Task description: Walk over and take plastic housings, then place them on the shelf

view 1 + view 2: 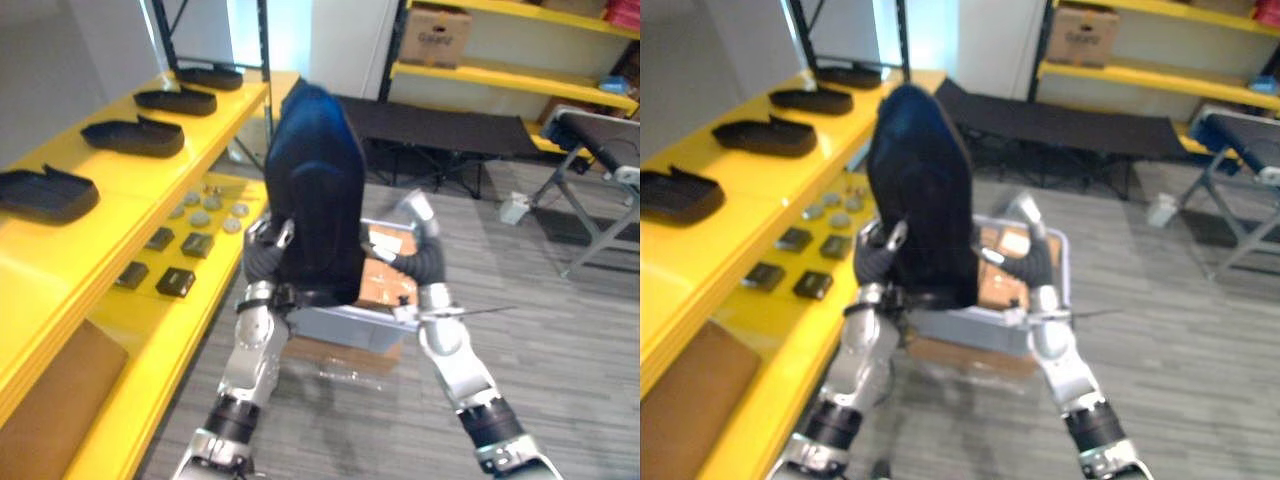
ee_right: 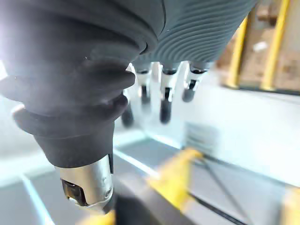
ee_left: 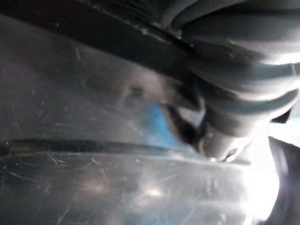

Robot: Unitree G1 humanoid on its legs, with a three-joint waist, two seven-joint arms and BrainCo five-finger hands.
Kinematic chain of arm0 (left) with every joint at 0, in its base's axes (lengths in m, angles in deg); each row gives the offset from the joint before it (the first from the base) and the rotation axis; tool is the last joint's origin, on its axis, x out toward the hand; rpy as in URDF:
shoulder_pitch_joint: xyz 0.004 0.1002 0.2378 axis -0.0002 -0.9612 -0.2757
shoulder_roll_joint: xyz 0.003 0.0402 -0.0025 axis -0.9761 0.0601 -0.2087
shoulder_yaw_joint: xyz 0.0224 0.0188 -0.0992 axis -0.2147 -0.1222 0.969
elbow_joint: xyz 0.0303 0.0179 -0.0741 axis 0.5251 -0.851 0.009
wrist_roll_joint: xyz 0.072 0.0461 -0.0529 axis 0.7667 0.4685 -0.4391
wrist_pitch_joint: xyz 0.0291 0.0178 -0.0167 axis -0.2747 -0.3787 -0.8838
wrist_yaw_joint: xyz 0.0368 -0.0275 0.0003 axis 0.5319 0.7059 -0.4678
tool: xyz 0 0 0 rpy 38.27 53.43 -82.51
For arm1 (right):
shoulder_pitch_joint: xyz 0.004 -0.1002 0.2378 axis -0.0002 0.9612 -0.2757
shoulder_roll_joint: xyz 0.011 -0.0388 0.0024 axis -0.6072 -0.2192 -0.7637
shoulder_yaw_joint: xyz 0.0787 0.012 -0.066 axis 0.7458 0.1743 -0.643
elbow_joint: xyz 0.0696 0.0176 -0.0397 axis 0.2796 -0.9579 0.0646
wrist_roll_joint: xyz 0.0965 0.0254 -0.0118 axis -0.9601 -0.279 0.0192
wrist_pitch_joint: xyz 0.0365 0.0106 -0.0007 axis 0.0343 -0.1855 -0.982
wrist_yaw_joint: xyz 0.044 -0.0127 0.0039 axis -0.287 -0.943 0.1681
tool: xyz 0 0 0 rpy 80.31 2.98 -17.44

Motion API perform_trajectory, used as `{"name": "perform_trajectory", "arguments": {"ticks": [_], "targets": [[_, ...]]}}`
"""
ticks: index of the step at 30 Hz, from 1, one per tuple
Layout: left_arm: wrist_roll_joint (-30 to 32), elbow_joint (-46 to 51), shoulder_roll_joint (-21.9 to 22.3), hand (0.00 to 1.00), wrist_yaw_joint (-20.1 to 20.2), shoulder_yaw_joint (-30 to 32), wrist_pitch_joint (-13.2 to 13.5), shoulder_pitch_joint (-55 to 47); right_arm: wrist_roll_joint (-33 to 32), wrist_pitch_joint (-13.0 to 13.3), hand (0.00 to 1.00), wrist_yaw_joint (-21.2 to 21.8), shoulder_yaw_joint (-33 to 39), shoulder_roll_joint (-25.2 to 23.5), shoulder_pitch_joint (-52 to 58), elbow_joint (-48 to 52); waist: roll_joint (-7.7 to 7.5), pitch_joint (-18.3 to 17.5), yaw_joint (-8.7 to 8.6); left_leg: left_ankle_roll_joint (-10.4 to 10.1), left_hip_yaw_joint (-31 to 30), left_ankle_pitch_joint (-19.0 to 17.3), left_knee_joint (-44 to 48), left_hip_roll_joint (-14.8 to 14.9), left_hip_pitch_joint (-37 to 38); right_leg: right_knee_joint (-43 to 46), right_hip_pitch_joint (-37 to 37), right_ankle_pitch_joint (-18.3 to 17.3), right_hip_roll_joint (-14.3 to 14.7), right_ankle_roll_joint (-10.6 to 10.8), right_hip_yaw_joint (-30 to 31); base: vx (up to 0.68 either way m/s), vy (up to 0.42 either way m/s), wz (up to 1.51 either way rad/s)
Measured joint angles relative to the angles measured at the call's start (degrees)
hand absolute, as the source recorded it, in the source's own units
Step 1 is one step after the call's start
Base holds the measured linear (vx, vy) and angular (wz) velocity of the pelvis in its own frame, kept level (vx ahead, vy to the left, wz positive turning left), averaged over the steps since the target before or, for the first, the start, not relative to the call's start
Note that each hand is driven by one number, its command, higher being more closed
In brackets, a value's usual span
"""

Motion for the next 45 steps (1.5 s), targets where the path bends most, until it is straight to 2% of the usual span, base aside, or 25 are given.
{"name": "perform_trajectory", "arguments": {"ticks": [5,7,10,13,14,15,16,18,21,24,25,31,37,41,45], "targets": [[8.9,-0.9,-0.7,1.0,-6.0,4.4,-1.9,-2.2,-6.0,0.4,0.0,2.5,3.8,0.2,0.1,5.4,0.0,0.0,-0.63,-0.2,0.4,-0.2,-0.2,0.0,0.3,-0.1,0.0,-0.1,0.0,0.1,0.6,-0.04,0.01,-0.05],[12.8,-0.8,-0.8,1.0,-8.9,6.8,-2.7,-3.6,-11.8,0.4,0.0,5.8,6.4,0.3,0.6,8.6,-0.02,0.0,-0.78,-0.2,0.8,-0.2,-0.2,0.1,0.4,-0.1,-0.1,-0.1,0.0,0.1,0.9,0.0,0.009,-0.06],[14.9,-0.9,-0.9,1.0,-11.4,9.2,-3.4,-5.0,-16.9,0.1,0.0,8.5,9.2,0.3,2.6,10.4,-0.07,0.0,-0.98,-0.1,1.3,-0.2,-0.2,0.1,0.4,-0.4,-0.2,-0.1,0.0,0.1,1.1,0.01,0.004,-0.06],[15.2,-0.8,-1.0,1.0,-13.3,12.8,-3.2,-6.0,-20.7,-2.2,0.0,9.4,12.2,0.2,9.0,11.0,-0.09,-0.1,-1.12,-0.3,1.5,-0.4,-0.2,0.1,0.4,-0.7,-0.2,0.1,0.0,0.0,1.1,0.04,0.001,-0.03],[14.8,-0.7,-1.1,1.0,-13.7,13.9,-2.6,-6.5,-20.9,-4.3,0.0,10.1,13.4,-0.4,12.2,11.0,-0.07,-0.1,-1.25,-0.3,1.5,-0.5,-0.2,0.1,0.4,-0.7,-0.3,0.1,0.0,0.0,1.1,0.05,0.004,-0.03],[14.1,-0.5,-1.2,1.0,-13.5,15.2,-0.9,-7.3,-21.1,-6.8,0.0,10.3,13.9,-1.1,15.4,10.8,-0.07,-0.1,-1.56,-0.4,1.6,-0.6,-0.2,0.1,0.3,-0.7,-0.5,0.1,0.0,0.0,1.2,0.05,0.005,-0.04],[14.0,0.0,-1.2,1.0,-13.5,15.6,-0.4,-7.8,-21.1,-7.7,0.0,10.4,14.0,-1.7,16.8,10.5,-0.07,-0.1,-1.72,-0.4,1.7,-0.6,-0.2,0.1,0.2,-0.7,-0.6,0.1,0.0,0.0,1.3,0.04,0.007,-0.08],[10.5,5.1,-0.8,1.0,-11.7,15.4,2.1,-11.2,-21.7,-11.9,0.0,11.3,13.6,-5.7,22.4,7.0,-0.08,-0.1,-2.57,-0.4,2.1,-0.9,-0.2,0.1,-0.1,-0.7,-1.2,0.1,0.0,0.0,1.6,0.03,0.008,-0.09],[6.9,12.2,1.1,1.0,-7.5,13.4,5.5,-15.0,-21.0,-13.8,0.0,9.1,12.4,-9.7,28.1,0.1,0.05,0.0,-2.57,-0.4,3.0,-1.3,-0.2,0.1,-0.1,-0.7,-1.9,0.1,0.0,0.0,2.7,0.02,0.01,-0.13],[2.7,17.2,1.6,1.0,-2.7,10.3,7.5,-18.0,-21.7,-13.5,0.0,6.2,12.7,-11.8,31.4,-3.3,0.4,0.1,-2.9,-0.3,3.0,-1.3,-0.2,0.1,-0.4,-0.7,-2.1,0.0,-0.1,0.1,2.7,0.0,0.004,-0.03],[-1.7,21.0,2.0,1.0,3.6,9.7,8.1,-20.4,-21.7,-9.1,0.0,3.6,12.8,-12.8,31.3,-6.8,1.68,0.7,-2.95,-0.3,3.0,-1.5,-0.2,0.1,-0.6,-0.6,-2.4,-0.3,-0.1,0.1,2.7,0.0,0.0,0.0],[-1.7,21.3,2.0,1.0,4.0,9.7,8.1,-20.4,-21.7,-9.1,0.0,3.7,13.1,-12.8,31.3,-6.8,1.86,0.9,-3.01,-0.3,2.9,-1.6,-0.2,0.1,-0.6,-0.4,-2.4,-0.4,-0.1,0.1,2.6,0.0,0.0,0.0],[-7.7,22.9,-1.0,1.0,7.8,8.3,8.1,-19.0,-20.5,-9.0,0.0,3.7,20.8,-12.5,29.5,-6.0,2.91,1.7,-3.97,-0.2,2.6,-1.6,-0.3,0.0,-0.5,2.5,-3.2,-1.9,-0.5,0.0,3.2,0.0,0.002,0.01],[-7.8,22.9,-1.3,1.0,7.4,7.7,8.1,-17.5,-18.5,-9.1,0.0,5.0,21.9,-11.2,28.6,-1.6,2.98,1.8,-4.14,-0.2,1.7,-1.5,-0.3,0.1,-0.4,3.5,-2.7,-2.7,-0.6,0.0,2.6,0.0,-0.005,0.11],[-5.5,24.9,-1.2,1.0,5.0,9.4,7.9,-18.7,-15.5,-9.3,0.0,5.4,19.8,-9.4,23.6,-0.1,3.39,2.2,-3.1,-0.3,-1.6,-1.4,-0.3,0.0,-0.5,3.8,0.1,-4.0,-0.5,0.4,-0.9,-0.01,-0.018,0.38]]}}
